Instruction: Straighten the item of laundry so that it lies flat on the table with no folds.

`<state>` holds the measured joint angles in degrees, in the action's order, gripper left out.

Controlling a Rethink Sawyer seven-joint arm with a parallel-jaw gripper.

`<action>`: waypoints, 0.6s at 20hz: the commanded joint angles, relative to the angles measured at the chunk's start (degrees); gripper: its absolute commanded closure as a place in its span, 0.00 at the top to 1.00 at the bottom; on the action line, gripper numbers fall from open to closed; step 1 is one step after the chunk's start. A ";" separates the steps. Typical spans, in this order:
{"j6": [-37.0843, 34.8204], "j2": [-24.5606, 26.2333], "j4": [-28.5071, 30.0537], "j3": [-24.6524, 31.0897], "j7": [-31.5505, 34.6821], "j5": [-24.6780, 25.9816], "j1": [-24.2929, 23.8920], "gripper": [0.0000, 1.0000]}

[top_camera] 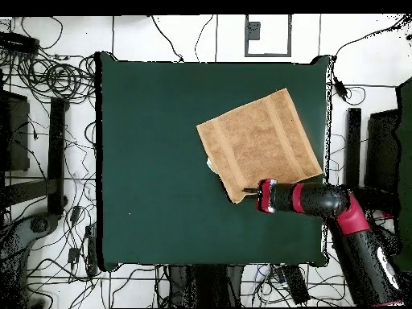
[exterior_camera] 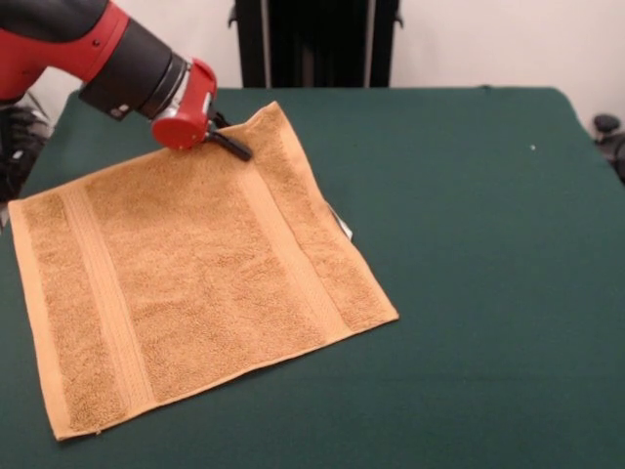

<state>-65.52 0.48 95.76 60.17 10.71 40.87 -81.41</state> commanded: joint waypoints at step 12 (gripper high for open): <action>-2.62 4.04 -2.79 -5.42 -14.21 0.66 2.94 0.00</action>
<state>-65.52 0.50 95.75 60.17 9.20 41.03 -81.41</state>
